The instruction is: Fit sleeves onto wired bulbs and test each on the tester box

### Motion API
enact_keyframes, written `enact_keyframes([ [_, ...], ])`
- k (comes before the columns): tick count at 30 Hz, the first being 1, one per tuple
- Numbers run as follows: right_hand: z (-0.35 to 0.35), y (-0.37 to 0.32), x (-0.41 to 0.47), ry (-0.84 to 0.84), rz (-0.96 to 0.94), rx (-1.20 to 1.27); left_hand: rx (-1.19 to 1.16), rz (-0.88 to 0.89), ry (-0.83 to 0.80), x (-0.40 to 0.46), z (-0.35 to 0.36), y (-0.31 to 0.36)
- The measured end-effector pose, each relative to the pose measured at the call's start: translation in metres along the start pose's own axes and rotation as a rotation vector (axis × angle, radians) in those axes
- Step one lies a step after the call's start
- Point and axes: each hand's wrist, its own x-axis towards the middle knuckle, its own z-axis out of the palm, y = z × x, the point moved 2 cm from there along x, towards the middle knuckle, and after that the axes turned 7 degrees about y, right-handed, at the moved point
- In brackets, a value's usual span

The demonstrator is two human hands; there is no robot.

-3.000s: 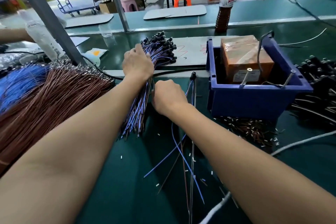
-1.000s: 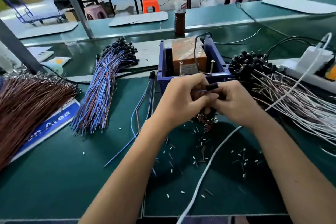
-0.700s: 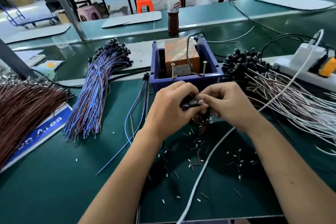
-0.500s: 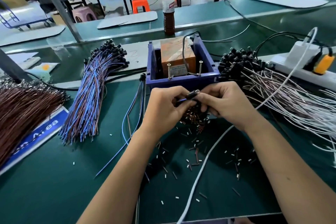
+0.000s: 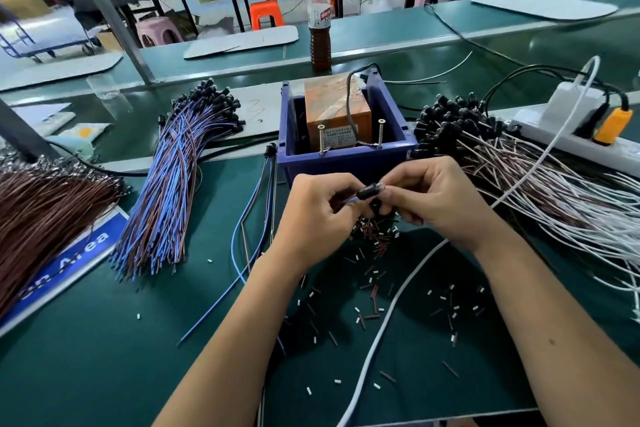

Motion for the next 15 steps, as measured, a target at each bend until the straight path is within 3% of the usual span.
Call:
enact_keyframes([
  [5,0.003,-0.003,0.002,0.174,0.044,0.272,-0.025,0.011,0.083,0.001,-0.001,0.005],
  [8,0.008,-0.003,0.001,0.159,0.101,0.453,-0.050,0.022,0.091,0.001,-0.001,0.005],
  [15,0.017,-0.002,-0.001,0.110,0.068,0.272,-0.146,-0.033,0.017,0.000,0.002,0.003],
])
